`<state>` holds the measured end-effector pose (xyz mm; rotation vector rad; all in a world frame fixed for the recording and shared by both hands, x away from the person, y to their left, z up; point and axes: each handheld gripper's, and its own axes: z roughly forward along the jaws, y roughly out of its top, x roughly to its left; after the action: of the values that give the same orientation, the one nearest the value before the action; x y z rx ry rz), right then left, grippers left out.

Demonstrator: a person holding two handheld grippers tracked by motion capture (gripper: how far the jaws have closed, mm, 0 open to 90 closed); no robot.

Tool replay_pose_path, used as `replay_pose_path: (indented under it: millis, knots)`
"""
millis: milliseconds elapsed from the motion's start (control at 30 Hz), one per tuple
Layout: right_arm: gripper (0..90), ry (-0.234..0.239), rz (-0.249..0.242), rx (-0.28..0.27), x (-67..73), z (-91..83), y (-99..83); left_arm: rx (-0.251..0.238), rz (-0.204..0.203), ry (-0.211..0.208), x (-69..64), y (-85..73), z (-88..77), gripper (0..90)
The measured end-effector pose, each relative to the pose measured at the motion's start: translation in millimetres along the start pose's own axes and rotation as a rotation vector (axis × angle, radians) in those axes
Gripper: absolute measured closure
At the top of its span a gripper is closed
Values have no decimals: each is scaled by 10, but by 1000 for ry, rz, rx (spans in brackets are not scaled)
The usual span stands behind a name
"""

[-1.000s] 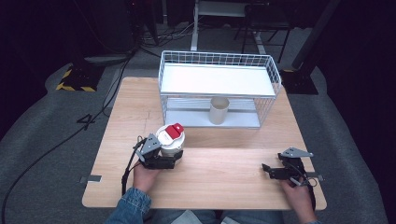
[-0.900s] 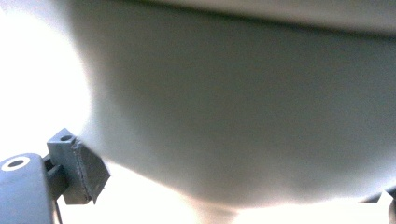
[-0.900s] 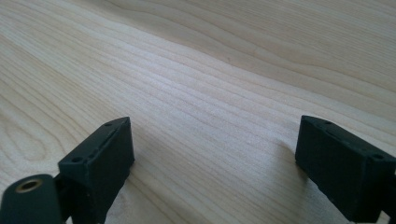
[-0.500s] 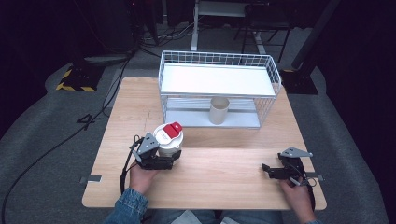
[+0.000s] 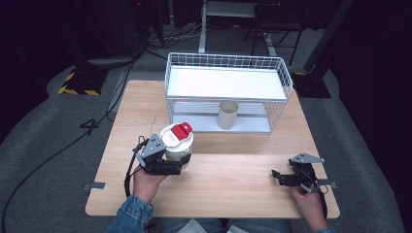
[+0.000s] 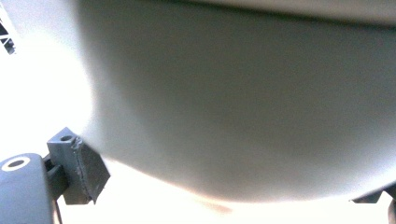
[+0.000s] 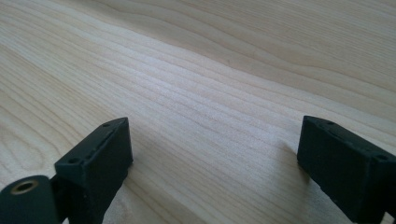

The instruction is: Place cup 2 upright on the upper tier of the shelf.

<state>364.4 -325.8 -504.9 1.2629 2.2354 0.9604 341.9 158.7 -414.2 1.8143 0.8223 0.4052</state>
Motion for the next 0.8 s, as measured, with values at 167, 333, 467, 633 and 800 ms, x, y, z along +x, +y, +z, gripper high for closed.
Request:
replay_pose_path:
  millis: [167,333,467,633,800]
  knots:
    - [107,0,0,0,0,0,0,-11,-10,-4,-22,99,-34,97]
    - [106,0,0,0,0,0,0,-23,18,-10,-64,274,-73,97]
    - [107,0,0,0,0,0,0,-25,28,-8,-96,371,-78,97]
    - [107,0,0,0,0,0,0,-22,31,-19,-108,474,-73,97]
    - [107,0,0,0,0,0,0,-25,43,-14,-119,576,-59,97]
